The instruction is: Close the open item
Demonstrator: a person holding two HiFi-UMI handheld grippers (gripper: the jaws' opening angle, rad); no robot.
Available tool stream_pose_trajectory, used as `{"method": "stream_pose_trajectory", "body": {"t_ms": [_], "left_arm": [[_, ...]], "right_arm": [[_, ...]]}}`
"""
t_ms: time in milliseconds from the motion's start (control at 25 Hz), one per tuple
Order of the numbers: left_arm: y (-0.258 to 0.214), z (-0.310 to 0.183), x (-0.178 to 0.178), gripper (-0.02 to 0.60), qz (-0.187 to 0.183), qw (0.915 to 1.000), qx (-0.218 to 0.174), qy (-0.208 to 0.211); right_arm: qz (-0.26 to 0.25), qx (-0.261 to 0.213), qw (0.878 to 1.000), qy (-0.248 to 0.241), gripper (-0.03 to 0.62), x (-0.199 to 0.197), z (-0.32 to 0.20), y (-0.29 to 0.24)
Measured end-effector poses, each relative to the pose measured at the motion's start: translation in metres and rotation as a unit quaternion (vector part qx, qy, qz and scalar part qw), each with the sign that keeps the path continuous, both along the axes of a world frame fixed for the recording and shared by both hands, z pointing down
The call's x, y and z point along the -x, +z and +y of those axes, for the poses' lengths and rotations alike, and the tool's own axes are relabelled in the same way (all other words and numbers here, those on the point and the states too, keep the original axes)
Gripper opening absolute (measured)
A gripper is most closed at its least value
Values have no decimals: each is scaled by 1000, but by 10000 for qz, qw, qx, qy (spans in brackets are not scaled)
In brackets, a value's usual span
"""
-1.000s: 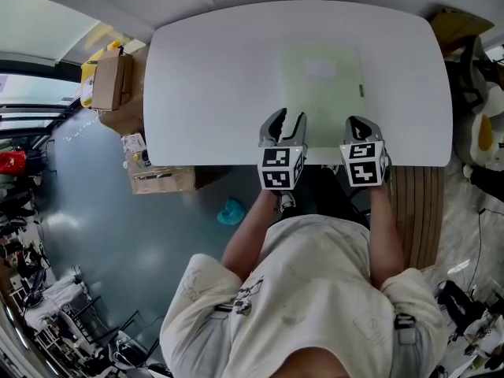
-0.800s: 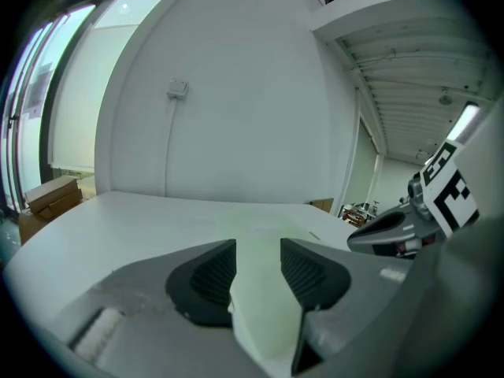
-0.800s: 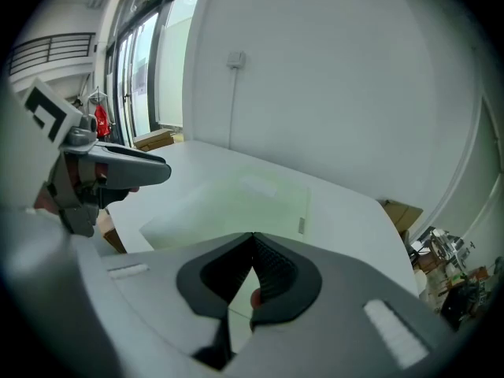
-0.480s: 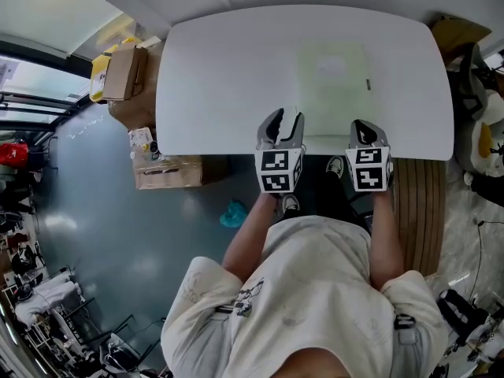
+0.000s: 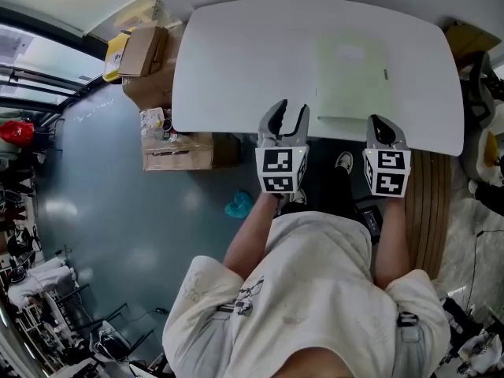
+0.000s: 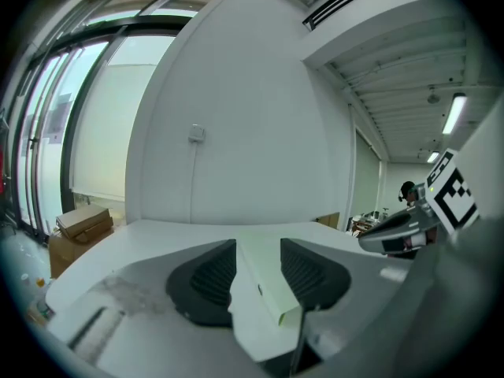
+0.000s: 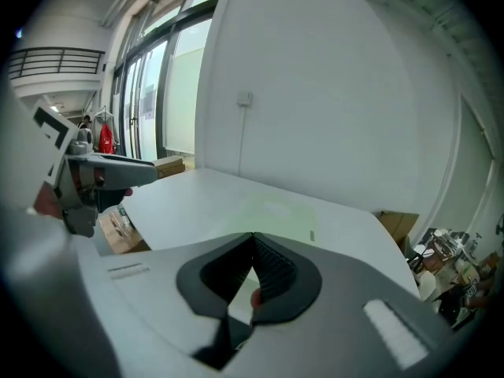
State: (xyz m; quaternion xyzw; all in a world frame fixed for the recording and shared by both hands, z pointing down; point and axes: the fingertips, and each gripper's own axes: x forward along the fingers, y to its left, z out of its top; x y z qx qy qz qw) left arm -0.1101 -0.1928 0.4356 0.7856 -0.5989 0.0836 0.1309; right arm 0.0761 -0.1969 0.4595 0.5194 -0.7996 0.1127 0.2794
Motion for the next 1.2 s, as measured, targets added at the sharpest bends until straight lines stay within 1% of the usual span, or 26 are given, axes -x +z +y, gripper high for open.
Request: {"method": "stream_pose_trajectory", "body": {"t_ms": [240,440,600,720,920,1040,1120,1200], "left_arm": [[-32,25,13,184,-94,9991,-415,35],[-56,39,21,184,-228,9966,-794,35],[-75,43,29,184,-491,9926,-1109,54],[-95,44,27,184,-447,9892,-1395,-25],[-121,57,19,183,-361,9835,-1774,-66],[-135,64,22,183,-252,9761,-2154,-145],[-141,67,23,183,-299,9715,-2341,-213],[-143,68,22,183,-347,9702,-2387,-204]], "right_arm": [[-401,-706,9966,128,3,1,13,-40],[-559,-1410,9882,211,3,-1,27,-80],[-754,-2089,9746,288,3,2,36,-122],[-778,-2619,9617,203,3,-2,39,-148],[-879,-3132,9452,296,3,-13,56,-173],[-897,-3532,9307,320,2,-17,67,-184],[-992,-3635,9256,361,2,-20,72,-189],[-1028,-3695,9228,378,2,-23,75,-192]]}}
